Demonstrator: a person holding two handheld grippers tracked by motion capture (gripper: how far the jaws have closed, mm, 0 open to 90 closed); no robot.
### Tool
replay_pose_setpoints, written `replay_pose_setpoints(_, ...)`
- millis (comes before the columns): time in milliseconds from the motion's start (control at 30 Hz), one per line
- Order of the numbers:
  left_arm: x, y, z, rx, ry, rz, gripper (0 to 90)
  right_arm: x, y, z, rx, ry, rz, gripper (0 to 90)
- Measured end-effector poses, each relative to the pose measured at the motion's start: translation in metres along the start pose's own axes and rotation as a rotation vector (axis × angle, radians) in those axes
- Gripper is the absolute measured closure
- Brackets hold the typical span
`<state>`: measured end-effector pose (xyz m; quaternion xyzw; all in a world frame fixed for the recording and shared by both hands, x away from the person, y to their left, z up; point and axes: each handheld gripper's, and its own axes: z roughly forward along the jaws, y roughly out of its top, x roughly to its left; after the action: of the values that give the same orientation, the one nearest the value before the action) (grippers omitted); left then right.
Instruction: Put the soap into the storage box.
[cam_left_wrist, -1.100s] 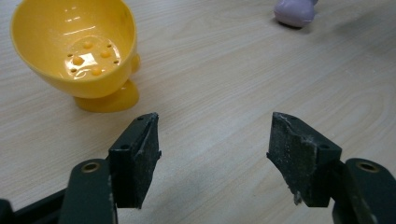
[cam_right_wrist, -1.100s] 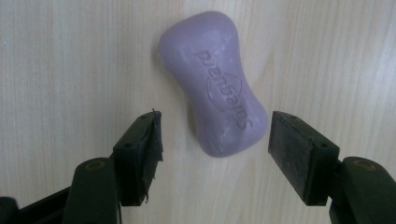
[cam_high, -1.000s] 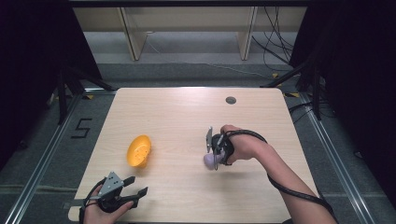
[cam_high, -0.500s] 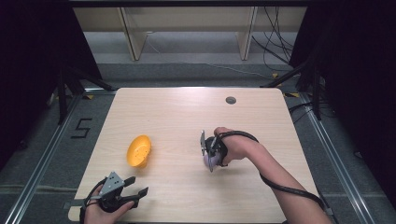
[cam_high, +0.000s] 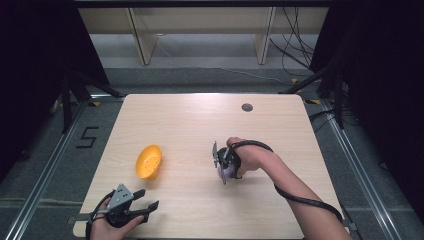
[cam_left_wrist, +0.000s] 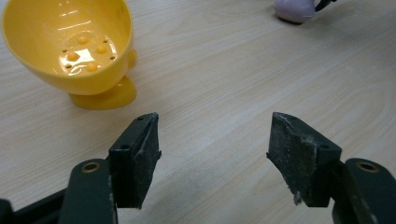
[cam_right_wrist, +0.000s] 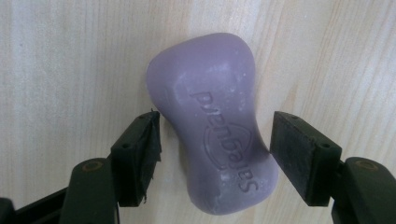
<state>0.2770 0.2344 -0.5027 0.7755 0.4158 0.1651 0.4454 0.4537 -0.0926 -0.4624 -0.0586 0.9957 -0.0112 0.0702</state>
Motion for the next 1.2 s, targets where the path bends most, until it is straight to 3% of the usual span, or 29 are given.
replay_pose_setpoints(67, -0.0001, 0.0, 0.0, -0.001, 0.0, 0.0, 33.1, -0.0023, 0.0005, 0.0032, -0.006, 0.004, -0.03, 34.6)
replay_pose_setpoints(133, 0.0001, -0.0001, 0.0, 0.0, 0.0, 0.0, 33.0, -0.0012, 0.0007, 0.0064, -0.025, 0.016, -0.009, 35.0)
replay_pose_setpoints(267, 0.0003, 0.0, 0.0, 0.007, 0.004, 0.008, 33.0, -0.0026, 0.0018, 0.0067, -0.008, 0.024, -0.028, 35.5)
replay_pose_setpoints(300, -0.0003, -0.0001, 0.0003, -0.002, 0.001, 0.002, 33.1, -0.0023, 0.0011, 0.0088, -0.029, 0.03, -0.024, 36.9)
replay_pose_setpoints(400, 0.0005, 0.0, 0.0, 0.006, 0.004, 0.008, 33.0, -0.0026, 0.0007, 0.0086, -0.029, 0.034, -0.014, 39.2)
replay_pose_setpoints(500, 0.0004, 0.0001, 0.0, 0.007, 0.005, 0.009, 33.1, -0.0021, 0.0017, 0.0058, -0.003, 0.058, 0.023, 41.6)
replay_pose_setpoints(533, 0.0003, 0.0001, 0.0001, 0.006, 0.005, 0.008, 33.0, -0.004, 0.0008, 0.0077, -0.019, 0.043, -0.007, 42.6)
replay_pose_setpoints(733, -0.0006, -0.0001, 0.0005, -0.002, 0.001, 0.002, 33.1, -0.0024, 0.0012, 0.0063, -0.011, 0.042, 0.048, 46.8)
replay_pose_setpoints(1100, -0.0003, 0.0, 0.0005, 0.005, -0.001, 0.002, 33.0, -0.0035, 0.0018, 0.0079, -0.001, 0.066, 0.07, 46.4)
replay_pose_setpoints(1167, -0.001, 0.0, 0.0011, -0.003, -0.004, -0.004, 33.1, -0.0056, 0.0005, 0.0103, -0.015, 0.067, 0.046, 46.7)
replay_pose_setpoints(1200, -0.001, 0.0, 0.0011, -0.003, -0.004, -0.004, 33.1, -0.0046, 0.0012, 0.0092, 0.001, 0.079, 0.071, 46.8)
